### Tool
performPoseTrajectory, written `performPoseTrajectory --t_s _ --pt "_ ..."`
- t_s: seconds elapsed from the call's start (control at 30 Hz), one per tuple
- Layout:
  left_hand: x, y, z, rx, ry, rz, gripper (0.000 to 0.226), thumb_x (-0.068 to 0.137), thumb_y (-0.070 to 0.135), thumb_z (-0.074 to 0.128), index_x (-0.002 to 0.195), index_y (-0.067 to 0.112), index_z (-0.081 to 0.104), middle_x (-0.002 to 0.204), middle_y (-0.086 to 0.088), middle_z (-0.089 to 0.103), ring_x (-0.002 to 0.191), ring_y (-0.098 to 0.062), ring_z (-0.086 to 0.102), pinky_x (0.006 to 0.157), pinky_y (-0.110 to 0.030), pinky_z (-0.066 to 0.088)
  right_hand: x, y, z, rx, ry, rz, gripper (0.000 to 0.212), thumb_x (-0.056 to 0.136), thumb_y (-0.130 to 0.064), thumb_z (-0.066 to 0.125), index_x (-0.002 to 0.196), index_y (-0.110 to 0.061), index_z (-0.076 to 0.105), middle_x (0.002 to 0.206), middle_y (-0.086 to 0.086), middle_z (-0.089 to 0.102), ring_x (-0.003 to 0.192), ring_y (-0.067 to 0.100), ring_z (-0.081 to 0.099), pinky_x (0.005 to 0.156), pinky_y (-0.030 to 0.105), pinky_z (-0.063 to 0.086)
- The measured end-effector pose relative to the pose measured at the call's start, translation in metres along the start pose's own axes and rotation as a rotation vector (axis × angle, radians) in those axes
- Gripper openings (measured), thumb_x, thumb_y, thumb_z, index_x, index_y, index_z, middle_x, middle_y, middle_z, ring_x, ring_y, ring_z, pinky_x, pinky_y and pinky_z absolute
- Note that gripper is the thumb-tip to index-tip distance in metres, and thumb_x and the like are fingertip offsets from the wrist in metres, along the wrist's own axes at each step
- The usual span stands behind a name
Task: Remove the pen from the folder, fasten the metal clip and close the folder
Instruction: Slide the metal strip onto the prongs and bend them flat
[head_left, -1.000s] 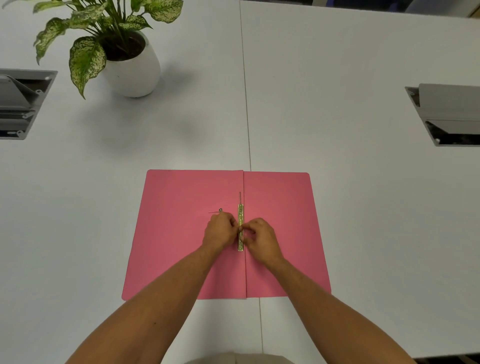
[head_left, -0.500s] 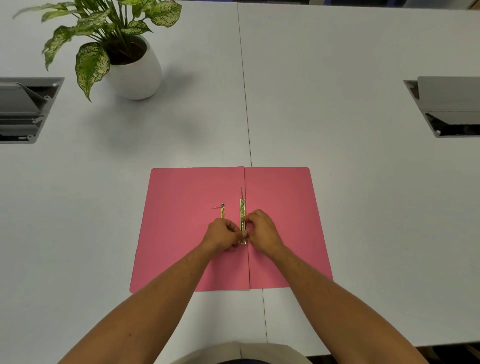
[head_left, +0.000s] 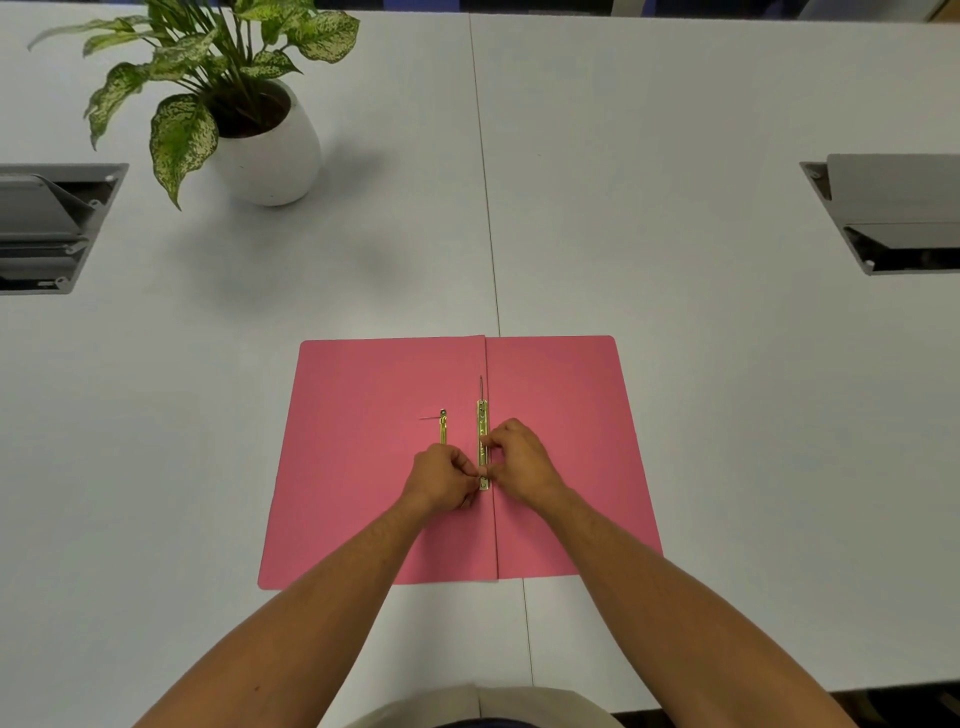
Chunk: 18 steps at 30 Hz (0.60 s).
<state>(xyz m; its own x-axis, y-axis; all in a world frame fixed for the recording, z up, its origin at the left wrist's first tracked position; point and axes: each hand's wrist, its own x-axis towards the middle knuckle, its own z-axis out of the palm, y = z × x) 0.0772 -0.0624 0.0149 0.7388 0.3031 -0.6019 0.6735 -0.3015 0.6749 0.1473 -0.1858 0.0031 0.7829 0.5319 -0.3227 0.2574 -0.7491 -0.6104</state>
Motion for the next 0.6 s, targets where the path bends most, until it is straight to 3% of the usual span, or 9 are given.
performPoseTrajectory --t_s 0.13,0.6 --pt "-0.001 -0.003 0.004 -0.007 0.006 0.000 0.008 0.078 0.004 0.073 0.074 -0.002 0.072 0.070 -0.021 0.075 0.058 -0.023 0.068 0.068 -0.037 0.062 0.000 -0.001 0.000 0.006 0.002 0.002 0.043 0.071 -0.012 0.080 0.112 -0.008 0.064 0.110 0.008 0.056 0.103 0.022 0.054 0.092 0.031 0.047" --pt "-0.014 -0.006 0.019 -0.192 0.080 -0.082 0.007 0.080 -0.002 0.070 0.076 -0.007 0.071 0.073 -0.025 0.072 0.052 -0.024 0.067 0.061 -0.040 0.063 0.000 0.001 0.000 0.027 -0.003 0.009 0.045 0.070 -0.007 0.079 0.112 -0.008 0.062 0.112 0.010 0.056 0.105 0.024 0.054 0.094 0.033 0.047"
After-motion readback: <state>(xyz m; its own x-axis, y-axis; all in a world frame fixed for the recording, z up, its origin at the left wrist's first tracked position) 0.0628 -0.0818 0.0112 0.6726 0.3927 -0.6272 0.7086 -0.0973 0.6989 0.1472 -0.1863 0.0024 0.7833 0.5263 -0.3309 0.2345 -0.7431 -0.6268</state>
